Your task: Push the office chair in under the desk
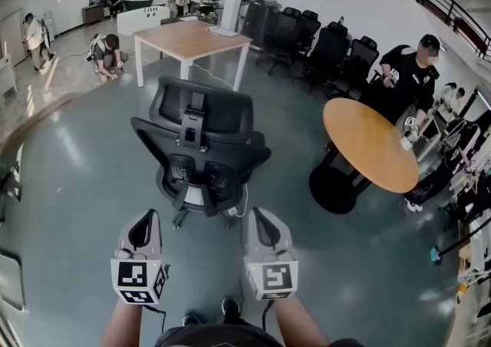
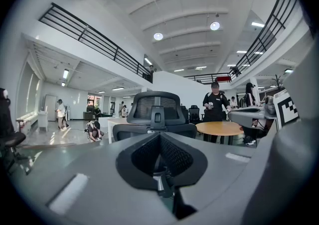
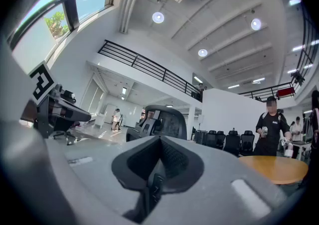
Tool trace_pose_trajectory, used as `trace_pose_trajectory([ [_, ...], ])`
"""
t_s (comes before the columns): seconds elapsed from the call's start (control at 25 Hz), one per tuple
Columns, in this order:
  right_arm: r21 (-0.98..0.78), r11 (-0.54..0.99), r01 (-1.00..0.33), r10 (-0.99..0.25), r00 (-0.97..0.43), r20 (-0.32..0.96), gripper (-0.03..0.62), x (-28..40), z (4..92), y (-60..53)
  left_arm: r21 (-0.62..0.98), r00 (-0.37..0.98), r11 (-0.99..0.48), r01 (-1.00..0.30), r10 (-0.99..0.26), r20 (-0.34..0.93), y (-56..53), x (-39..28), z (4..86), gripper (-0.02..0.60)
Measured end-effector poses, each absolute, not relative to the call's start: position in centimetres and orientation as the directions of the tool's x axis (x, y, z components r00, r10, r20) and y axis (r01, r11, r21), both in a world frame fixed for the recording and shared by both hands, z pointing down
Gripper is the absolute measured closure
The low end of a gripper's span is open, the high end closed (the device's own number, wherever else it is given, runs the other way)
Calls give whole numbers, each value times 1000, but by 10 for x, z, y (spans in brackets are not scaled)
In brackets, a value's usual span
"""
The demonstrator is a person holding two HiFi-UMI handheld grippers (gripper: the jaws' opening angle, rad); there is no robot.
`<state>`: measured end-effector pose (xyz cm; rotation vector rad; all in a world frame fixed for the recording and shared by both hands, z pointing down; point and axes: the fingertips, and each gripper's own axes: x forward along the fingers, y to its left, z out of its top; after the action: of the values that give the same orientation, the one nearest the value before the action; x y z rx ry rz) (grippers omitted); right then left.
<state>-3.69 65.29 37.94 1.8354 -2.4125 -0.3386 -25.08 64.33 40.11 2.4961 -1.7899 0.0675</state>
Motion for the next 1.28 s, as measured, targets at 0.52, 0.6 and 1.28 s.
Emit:
trace_pose_trajectory([
  [0.52, 233, 243, -942, -966, -256, -29, 603, -42, 388, 665, 26, 380, -379, -925, -923, 63, 653, -251, 401, 563],
  [0.6, 231, 236, -944, -968, -249, -25, 603, -41, 391, 665, 14, 385, -385, -923, -920, 71, 653, -250, 404, 563],
  [1.28, 206, 188, -960, -982, -191, 4, 602, -51, 404, 676, 32, 500, -499, -866, -866, 23, 662, -266, 404, 563],
])
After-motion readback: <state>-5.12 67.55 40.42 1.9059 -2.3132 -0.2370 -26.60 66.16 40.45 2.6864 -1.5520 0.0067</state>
